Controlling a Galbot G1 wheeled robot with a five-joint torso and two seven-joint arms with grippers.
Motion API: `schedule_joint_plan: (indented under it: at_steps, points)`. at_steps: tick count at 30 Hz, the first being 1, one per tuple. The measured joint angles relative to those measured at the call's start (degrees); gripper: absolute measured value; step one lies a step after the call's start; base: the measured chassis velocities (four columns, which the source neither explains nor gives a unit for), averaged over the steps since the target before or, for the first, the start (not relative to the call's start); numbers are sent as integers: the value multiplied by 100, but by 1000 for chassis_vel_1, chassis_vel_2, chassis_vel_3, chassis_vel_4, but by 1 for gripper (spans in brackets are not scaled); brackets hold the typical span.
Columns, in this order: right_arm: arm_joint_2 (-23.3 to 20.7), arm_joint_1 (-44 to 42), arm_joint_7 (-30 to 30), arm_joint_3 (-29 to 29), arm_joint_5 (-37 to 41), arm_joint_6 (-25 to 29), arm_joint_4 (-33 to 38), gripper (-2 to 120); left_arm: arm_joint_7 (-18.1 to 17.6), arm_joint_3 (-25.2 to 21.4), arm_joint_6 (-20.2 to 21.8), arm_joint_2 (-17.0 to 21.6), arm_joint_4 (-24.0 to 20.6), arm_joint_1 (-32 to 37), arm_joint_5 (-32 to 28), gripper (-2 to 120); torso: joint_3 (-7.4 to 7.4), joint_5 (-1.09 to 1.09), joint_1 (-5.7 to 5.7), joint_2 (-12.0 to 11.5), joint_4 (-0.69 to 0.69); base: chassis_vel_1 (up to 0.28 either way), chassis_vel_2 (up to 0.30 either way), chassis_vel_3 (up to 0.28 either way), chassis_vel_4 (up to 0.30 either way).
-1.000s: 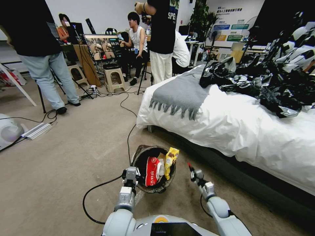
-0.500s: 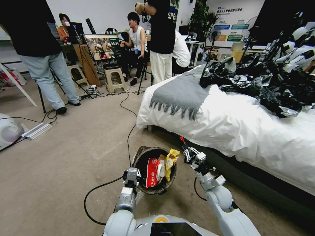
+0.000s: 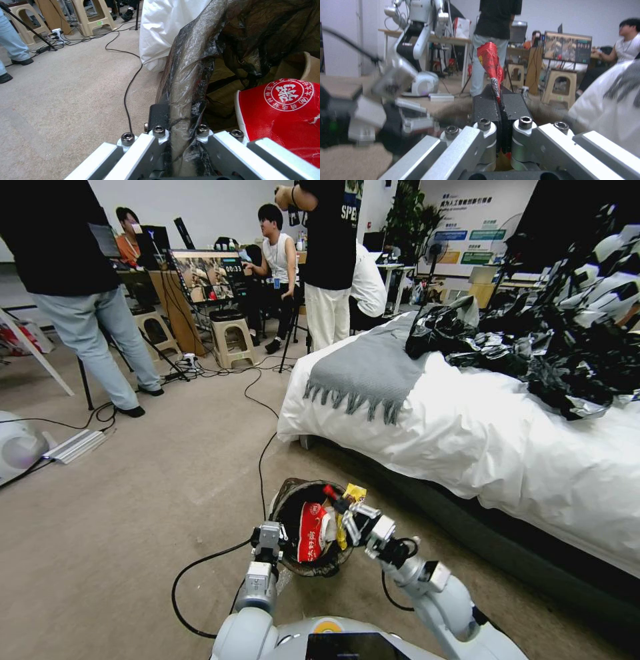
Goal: Pick up the trash bin, then pick up the garbage from the floor and place it into the trash bin.
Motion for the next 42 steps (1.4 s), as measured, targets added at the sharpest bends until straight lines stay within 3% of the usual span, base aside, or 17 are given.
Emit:
schedule_joint_plan:
  at_steps: [13,29,31,37,38,42]
  points:
    - [388,491,340,-354,-17,-100,-913,0,-1,25,-1,-11,0,13,16,0,1,-1,0,0,0,0,0,0,0]
    - [602,947,873,-665,-22,-481,-1238,1,-10,40,-6,-32,17,45,51,0,1,-1,0,0,0,0,0,0,0]
    - [605,950,873,-667,-24,-496,-1238,12,-11,38,-6,-33,16,45,51,0,1,0,0,0,0,0,0,0,0]
    - [602,944,872,-663,-31,-510,-1216,28,-12,53,-6,-40,16,45,53,0,1,0,0,0,0,0,0,0,0]
    - [599,939,872,-655,-34,-510,-1209,37,-12,57,-6,-40,16,46,54,0,1,0,0,0,0,0,0,0,0]
    - [595,929,868,-636,-49,-510,-1193,51,-12,62,-6,-40,18,46,54,0,0,0,0,0,0,0,0,0,0]
